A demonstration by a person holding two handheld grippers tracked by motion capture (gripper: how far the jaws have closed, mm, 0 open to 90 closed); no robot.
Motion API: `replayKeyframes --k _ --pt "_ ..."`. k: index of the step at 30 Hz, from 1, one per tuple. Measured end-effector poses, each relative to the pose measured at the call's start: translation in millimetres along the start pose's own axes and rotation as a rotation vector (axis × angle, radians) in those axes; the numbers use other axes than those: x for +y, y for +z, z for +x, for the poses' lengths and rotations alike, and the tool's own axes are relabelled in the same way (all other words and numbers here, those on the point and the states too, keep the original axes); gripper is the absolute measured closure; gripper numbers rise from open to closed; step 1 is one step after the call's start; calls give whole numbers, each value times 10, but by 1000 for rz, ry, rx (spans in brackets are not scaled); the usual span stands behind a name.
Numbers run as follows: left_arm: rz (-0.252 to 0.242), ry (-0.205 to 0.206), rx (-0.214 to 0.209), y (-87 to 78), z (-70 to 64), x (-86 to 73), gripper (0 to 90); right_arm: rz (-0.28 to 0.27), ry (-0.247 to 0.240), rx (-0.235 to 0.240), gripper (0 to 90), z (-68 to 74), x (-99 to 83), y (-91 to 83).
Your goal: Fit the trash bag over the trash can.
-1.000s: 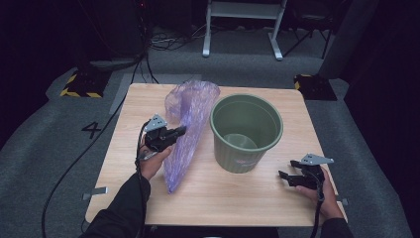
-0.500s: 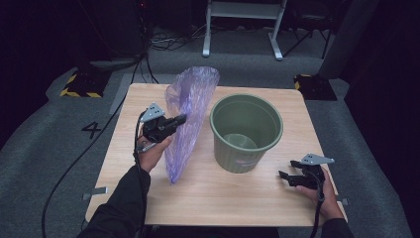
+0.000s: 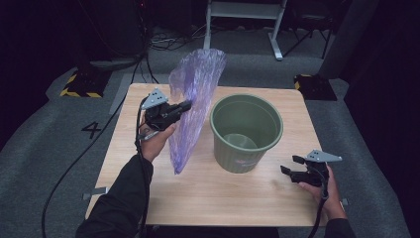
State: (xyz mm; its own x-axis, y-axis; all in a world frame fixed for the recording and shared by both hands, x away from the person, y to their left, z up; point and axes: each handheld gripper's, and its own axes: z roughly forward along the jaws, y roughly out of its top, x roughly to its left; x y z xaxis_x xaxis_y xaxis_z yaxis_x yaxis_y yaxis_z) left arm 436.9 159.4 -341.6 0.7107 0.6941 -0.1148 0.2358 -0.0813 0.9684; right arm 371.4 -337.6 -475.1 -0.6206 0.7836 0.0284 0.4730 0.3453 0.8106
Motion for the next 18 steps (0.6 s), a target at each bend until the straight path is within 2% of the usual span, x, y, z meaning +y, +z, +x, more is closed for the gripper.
replayKeyframes --k 3,6,8,10,15,18 --pt "-7 17 -2 1 -35 77 895 -38 -8 -8 284 18 85 -96" --pt "-17 26 -9 6 -56 134 895 -104 1 -2 288 41 200 -239" --pt "-21 30 -9 10 -69 174 895 -123 -5 -17 297 75 285 -324" --pt "-26 28 -9 17 -84 195 895 -145 -24 -19 297 127 382 -403" --pt "-30 43 -16 36 -134 268 895 -196 -85 15 293 317 669 -550" --pt "-37 51 -21 50 -178 326 895 -203 -120 37 293 436 830 -592"
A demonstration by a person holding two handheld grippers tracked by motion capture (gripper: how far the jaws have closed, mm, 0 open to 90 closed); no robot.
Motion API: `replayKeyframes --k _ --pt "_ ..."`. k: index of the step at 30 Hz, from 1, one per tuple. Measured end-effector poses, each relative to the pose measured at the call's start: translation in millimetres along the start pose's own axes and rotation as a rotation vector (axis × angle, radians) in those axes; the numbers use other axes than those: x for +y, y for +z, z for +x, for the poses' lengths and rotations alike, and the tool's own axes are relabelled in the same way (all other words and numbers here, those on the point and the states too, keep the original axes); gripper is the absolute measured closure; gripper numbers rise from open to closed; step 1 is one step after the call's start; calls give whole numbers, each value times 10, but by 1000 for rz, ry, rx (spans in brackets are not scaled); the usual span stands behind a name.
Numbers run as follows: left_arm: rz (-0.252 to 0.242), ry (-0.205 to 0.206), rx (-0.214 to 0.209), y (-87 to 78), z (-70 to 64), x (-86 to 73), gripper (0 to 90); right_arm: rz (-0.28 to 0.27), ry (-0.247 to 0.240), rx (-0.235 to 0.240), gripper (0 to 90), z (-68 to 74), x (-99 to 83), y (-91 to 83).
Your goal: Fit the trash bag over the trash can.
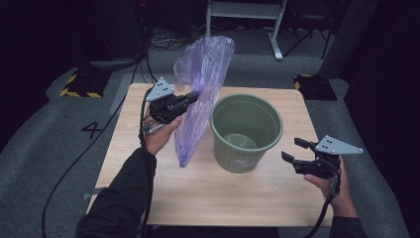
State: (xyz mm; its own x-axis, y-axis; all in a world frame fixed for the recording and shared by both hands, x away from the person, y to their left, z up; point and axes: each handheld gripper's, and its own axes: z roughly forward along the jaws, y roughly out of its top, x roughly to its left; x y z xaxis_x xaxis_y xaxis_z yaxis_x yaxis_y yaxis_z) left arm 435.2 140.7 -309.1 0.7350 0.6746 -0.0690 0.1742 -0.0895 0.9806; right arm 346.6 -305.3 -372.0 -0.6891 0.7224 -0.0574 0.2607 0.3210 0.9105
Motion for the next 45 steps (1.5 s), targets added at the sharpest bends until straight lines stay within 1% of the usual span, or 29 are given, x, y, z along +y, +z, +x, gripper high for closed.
replayKeyframes --k 2,4,6,8,9,10,11,15,19,21,22,26,28,29,31,35,38,40,41,43,45 --pt "-1 12 -4 25 -41 43 895 -1 -40 19 293 94 140 20" --pt "0 22 -9 47 -75 75 895 -8 -59 33 297 168 264 43" --pt "-4 33 -11 72 -115 105 895 -23 -55 49 297 205 343 54" --pt "-3 41 -17 98 -141 132 895 -32 -49 50 298 232 411 64" --pt "-3 39 -20 108 -149 141 895 -42 -46 61 299 246 455 74" --pt "-5 48 -19 121 -164 156 895 -44 -44 70 299 255 481 82" --pt "-3 51 -23 132 -176 169 895 -44 -46 67 299 275 526 99" --pt "-7 55 -30 169 -217 217 895 -43 -51 91 297 344 663 182" --pt "-6 65 -41 218 -280 277 896 -35 -51 112 296 428 786 317" --pt "-6 77 -42 240 -329 300 896 -26 -52 117 295 469 832 389" --pt "-8 86 -50 260 -362 314 896 -23 -57 117 292 495 857 428" --pt "-7 96 -66 322 -461 342 896 -19 -57 135 285 584 954 577" --pt "-10 105 -67 357 -502 347 896 -10 -59 126 282 610 990 632" --pt "-10 108 -69 368 -516 348 896 -11 -51 130 283 615 1005 655" --pt "-8 116 -71 402 -550 347 896 -13 -31 155 283 624 1028 684" --pt "-4 120 -65 453 -587 346 896 -35 0 198 281 660 1067 712" --pt "-4 131 -59 482 -624 345 896 -25 13 225 276 703 1100 758" --pt "-7 132 -64 495 -647 344 896 -13 0 226 276 738 1122 785" --pt "-9 133 -62 500 -661 342 896 -1 -9 214 298 762 1135 806" --pt "-10 137 -65 506 -682 341 896 -1 -10 222 352 786 1144 832" --pt "-10 141 -72 509 -700 341 896 12 -14 195 469 813 1146 865"
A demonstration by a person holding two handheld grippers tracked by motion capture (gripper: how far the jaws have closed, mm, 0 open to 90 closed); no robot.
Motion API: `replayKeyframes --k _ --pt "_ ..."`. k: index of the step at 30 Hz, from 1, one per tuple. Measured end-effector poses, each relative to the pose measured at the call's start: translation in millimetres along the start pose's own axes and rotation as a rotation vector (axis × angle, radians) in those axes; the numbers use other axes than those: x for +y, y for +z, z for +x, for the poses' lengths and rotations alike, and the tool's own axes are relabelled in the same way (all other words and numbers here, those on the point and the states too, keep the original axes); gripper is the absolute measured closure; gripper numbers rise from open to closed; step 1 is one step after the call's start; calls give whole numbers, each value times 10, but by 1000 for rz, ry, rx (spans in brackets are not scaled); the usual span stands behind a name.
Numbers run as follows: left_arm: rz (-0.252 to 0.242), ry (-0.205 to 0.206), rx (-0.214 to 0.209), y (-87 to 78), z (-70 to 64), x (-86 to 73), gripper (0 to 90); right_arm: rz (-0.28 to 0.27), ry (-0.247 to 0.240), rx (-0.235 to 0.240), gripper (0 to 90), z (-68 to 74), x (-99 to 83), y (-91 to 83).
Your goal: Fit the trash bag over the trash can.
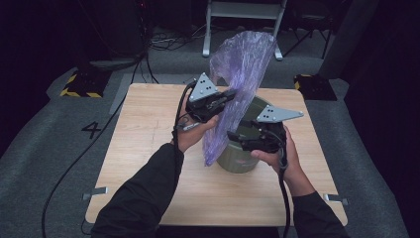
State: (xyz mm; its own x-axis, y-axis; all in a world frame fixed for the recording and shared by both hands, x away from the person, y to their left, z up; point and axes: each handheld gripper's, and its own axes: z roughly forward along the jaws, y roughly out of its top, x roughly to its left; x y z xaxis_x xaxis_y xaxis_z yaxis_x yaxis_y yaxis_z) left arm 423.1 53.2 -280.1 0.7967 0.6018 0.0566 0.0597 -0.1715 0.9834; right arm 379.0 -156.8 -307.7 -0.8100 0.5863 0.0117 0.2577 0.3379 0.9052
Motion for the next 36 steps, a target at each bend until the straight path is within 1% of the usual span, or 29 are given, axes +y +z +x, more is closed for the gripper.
replayKeyframes --k 2,3,4,6,8,9,13,16,21,24,26,28,30,34,36 --pt "-5 -2 -9 -5 -9 3 896 10 -6 -1 577 8 -6 37" --pt "-4 2 -18 -10 -10 6 896 12 -19 -19 644 13 -13 56" --pt "-6 1 -19 -17 -15 7 896 11 -26 -22 693 12 -19 67" --pt "-10 1 -20 -36 -12 13 896 1 -27 -41 798 10 -29 74" --pt "-16 -2 -24 -50 -2 14 896 -11 -32 -43 873 1 -33 66" --pt "-15 -3 -23 -60 3 15 896 -17 -39 -59 895 -4 -32 56" --pt "-24 -9 -40 -92 18 22 896 -30 -68 -121 900 -43 -8 1" --pt "-28 -4 -50 -118 22 31 896 -20 -97 -170 900 -79 24 -32" --pt "-38 6 -55 -142 26 44 896 -4 -119 -209 900 -150 91 -72" --pt "-39 11 -57 -150 34 56 896 0 -140 -243 900 -181 139 -81" --pt "-41 14 -56 -153 36 62 896 4 -152 -256 900 -204 172 -83" --pt "-38 19 -59 -148 42 57 896 4 -154 -273 900 -238 196 -85" --pt "-36 21 -59 -137 43 38 896 9 -150 -280 900 -280 205 -80" --pt "-28 27 -73 -118 44 -28 895 34 -153 -311 900 -350 171 -46" --pt "-23 30 -83 -105 38 -69 895 41 -146 -319 886 -381 147 -39"
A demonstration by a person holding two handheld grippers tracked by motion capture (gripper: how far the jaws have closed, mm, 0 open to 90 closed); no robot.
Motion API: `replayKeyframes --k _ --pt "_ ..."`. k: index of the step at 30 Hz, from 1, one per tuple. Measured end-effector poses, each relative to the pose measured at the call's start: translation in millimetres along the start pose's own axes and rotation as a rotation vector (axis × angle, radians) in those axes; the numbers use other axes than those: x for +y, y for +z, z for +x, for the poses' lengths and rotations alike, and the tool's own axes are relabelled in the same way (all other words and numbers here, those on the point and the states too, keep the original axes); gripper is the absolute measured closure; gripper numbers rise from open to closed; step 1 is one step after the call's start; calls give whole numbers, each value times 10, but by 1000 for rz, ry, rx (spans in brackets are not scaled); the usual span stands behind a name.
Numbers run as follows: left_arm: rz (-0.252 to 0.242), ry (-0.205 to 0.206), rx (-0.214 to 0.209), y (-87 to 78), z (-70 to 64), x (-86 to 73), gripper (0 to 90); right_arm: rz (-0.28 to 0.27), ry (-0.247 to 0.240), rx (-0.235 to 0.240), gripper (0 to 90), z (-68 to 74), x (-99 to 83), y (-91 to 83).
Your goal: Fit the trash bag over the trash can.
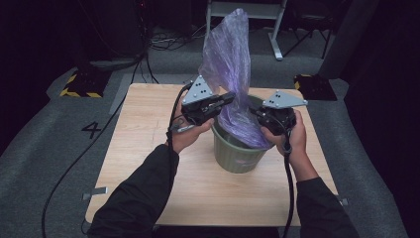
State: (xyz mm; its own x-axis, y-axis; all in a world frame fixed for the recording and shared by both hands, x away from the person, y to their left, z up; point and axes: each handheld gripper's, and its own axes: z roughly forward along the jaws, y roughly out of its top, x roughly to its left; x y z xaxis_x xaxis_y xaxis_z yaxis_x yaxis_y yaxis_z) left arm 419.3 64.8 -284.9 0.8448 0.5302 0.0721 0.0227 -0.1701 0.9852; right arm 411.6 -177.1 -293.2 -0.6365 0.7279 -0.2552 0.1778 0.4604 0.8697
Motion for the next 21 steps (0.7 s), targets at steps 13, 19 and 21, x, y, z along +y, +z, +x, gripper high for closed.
replayKeyframes --k 13,19,21 --pt "34 53 39 77 -83 -138 896 94 -13 -40 661 -49 -100 176" --pt "45 29 100 24 80 -209 896 87 21 20 488 -118 -145 110" --pt "46 23 116 6 110 -232 896 75 30 44 474 -144 -167 57"
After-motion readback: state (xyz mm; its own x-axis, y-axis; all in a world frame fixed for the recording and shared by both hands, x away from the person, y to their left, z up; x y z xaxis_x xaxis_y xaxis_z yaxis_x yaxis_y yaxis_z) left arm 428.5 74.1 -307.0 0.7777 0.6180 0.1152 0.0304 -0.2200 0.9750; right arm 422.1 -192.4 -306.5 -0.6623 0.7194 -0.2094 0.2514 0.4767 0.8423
